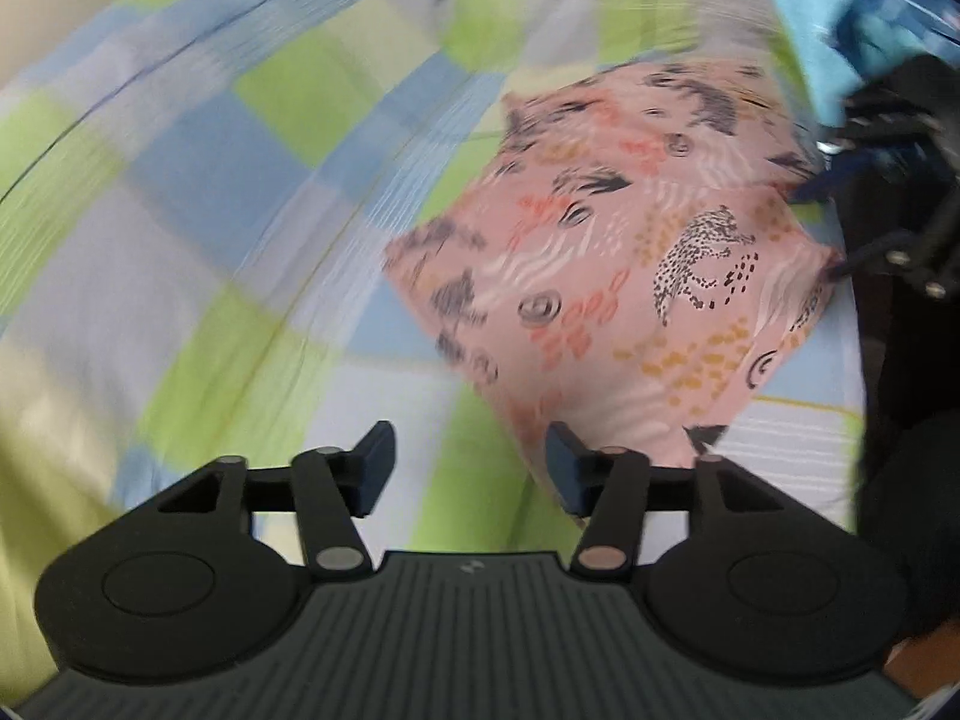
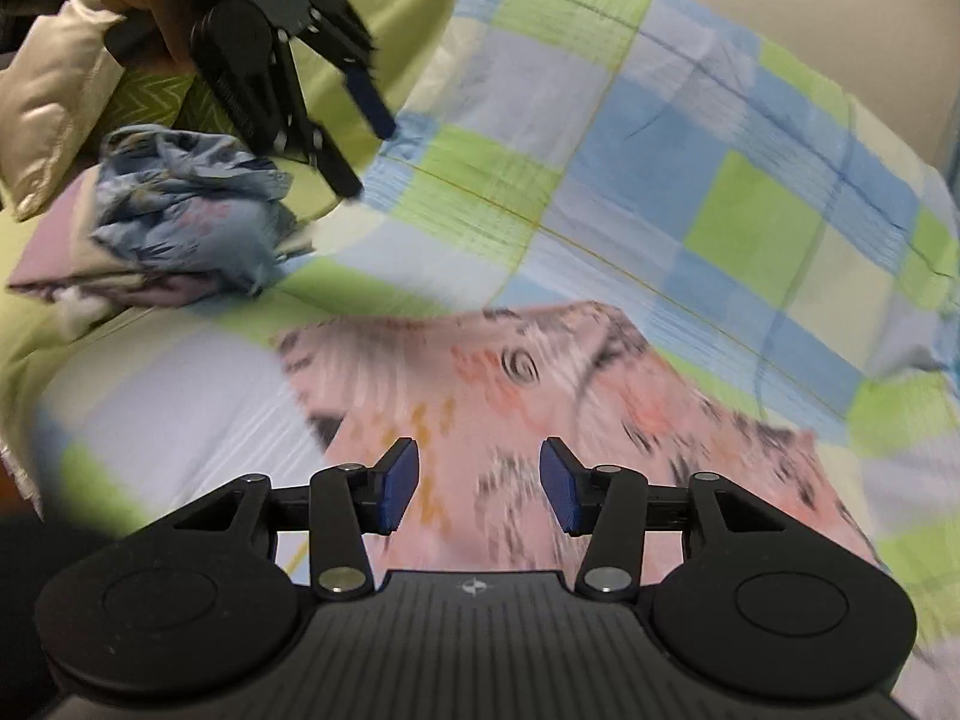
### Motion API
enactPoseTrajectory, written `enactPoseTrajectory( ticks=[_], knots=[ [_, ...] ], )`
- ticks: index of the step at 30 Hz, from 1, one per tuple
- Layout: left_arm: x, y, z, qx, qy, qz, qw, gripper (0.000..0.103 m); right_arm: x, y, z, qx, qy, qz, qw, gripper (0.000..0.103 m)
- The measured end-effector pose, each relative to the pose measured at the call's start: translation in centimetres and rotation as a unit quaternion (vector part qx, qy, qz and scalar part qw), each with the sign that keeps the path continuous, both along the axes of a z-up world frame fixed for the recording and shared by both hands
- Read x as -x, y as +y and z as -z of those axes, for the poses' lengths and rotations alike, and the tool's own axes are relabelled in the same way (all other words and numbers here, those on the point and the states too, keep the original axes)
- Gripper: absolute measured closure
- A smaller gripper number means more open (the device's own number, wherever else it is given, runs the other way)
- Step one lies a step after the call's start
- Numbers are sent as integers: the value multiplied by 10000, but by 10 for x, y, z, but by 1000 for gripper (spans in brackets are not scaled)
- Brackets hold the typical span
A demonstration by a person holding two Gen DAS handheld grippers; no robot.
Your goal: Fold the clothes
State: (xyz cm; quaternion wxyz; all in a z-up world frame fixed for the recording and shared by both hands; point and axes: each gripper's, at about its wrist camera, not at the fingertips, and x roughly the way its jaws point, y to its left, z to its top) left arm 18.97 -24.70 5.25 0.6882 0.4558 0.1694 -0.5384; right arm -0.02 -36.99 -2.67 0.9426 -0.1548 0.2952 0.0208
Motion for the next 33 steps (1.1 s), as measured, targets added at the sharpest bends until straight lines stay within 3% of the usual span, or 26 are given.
enactPoseTrajectory(
  ticks=[4, 7, 11, 13, 15, 18, 24, 29, 33],
  knots=[
    [-41, -22, 36, -132, 17, 461, 9988, 31, -60, 0, 14, -98, 82, -382, 9992, 56],
    [-70, -34, 51, -219, 10, 497, 9985, 25, -80, 7, 14, -181, 240, -482, 9984, 56],
    [-97, -42, 45, -432, 60, 420, 9982, 25, -87, 23, 1, -544, 895, -285, 9941, 56],
    [-101, -45, 34, -635, -100, 640, 9959, 25, -86, 32, -11, -664, 1160, -104, 9910, 56],
    [-102, -47, 23, -970, -564, 1124, 9873, 25, -84, 39, -26, -824, 1444, 100, 9860, 57],
    [-101, -44, 12, -1464, -1299, 1997, 9601, 25, -91, 56, -47, -936, 1783, 438, 9785, 58],
    [-119, -49, 5, -1676, -1294, 2883, 9338, 25, -118, 98, -50, -925, 2116, 929, 9685, 65],
    [-132, -63, 24, -1586, -1247, 3289, 9226, 25, -149, 139, -11, -683, 2109, 1018, 9698, 72],
    [-133, -67, 43, -1636, -1273, 3562, 9111, 25, -167, 142, 11, -398, 2027, 1190, 9712, 72]
  ],
)
